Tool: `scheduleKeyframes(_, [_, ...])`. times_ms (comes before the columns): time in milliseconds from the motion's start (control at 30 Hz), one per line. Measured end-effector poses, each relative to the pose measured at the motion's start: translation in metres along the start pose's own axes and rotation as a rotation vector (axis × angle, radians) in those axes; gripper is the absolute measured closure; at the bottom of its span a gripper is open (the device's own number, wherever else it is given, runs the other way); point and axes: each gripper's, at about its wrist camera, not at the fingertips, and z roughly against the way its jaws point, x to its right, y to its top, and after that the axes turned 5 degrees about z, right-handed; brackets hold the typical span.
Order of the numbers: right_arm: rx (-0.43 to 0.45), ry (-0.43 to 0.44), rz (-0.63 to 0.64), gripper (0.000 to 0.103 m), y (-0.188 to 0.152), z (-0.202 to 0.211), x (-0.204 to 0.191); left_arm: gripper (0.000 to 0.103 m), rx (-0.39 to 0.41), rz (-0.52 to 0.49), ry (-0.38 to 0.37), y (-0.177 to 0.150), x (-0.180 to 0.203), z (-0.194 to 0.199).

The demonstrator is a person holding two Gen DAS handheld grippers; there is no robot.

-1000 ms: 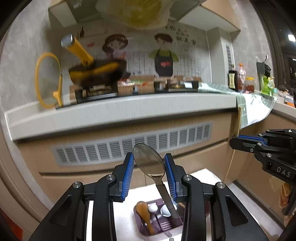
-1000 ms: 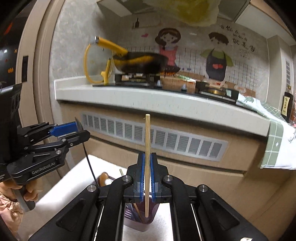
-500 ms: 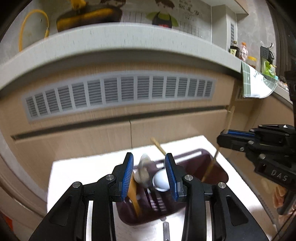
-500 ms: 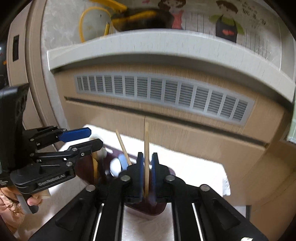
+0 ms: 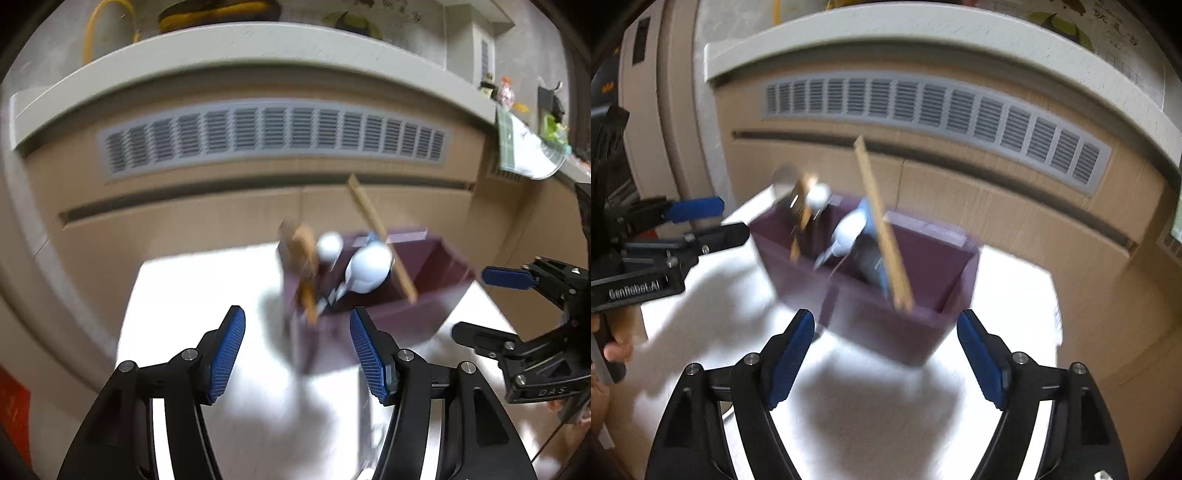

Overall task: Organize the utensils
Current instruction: 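Lower both tools toward the remaining spoon and black shovel spatula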

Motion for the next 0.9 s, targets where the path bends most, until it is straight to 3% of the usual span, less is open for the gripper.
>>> scheduleKeyframes(267, [-0.134, 0.133, -0.002, 0.026, -0.056, -0.009, -0.058, 0.038, -0.116, 0.117, 0.069, -0.064, -0.037, 0.017])
scheduleKeyframes(500, [-0.187, 0.200, 0.029, 0.026, -0.075, -0.007, -0.113, 0.038, -0.168, 0.205, 0.123, -0.101, -0.064, 0.030])
scheduleKeyframes(700, [-0.200, 0.156, 0.117, 0.026, -0.088, -0.007, -0.154, 0.038, -0.178, 0.212, 0.119, -0.105, -0.059, 0.033])
scheduleKeyframes(900, [-0.180, 0.067, 0.115, 0.026, -0.102, 0.005, -0.130, 0.033, -0.191, 0.170, 0.058, -0.101, -0.034, 0.033])
